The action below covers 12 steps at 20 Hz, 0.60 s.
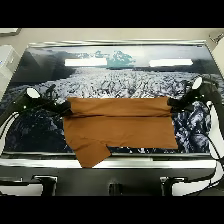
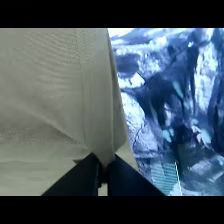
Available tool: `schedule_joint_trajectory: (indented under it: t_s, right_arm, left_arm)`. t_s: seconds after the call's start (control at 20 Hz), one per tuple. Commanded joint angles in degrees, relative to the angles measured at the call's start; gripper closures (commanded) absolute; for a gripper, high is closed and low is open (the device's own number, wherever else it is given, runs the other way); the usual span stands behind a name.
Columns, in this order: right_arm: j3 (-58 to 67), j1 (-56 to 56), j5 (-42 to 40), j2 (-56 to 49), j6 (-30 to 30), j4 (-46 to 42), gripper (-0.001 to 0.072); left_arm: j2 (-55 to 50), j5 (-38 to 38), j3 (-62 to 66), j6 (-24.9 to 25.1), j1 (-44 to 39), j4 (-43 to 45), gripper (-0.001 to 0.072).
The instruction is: Fold the clothes and pants, and hang the long-sleeved shirts on hangers.
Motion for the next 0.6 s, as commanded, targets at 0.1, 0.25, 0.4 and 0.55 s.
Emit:
schedule_joint_trajectory:
  t_s: [0.1,0.25,0.4,0.55]
  right_arm:
    - [-0.04,-0.02,0.9,-0.46,0.22,0.04,0.0668]
    - [0.55,-0.02,2.82,-0.39,1.97,0.07,0.0384]
    - [5.27,-2.05,11.98,0.68,-1.62,1.14,0.0123]
    - [5.66,-9.66,19.1,3.39,0.24,1.49,0.0106]
  left_arm:
    - [-1.44,-1.31,-0.11,-2.1,0.09,0.02,0.0679]
    - [-1.22,-2.36,0.46,-2.16,0.46,-0.68,0.0423]
    - [-0.83,-9.73,4.63,-1.09,3.67,-0.46,0.0161]
    - [2.45,-16.81,5.38,1.84,8.9,1.42,0.0163]
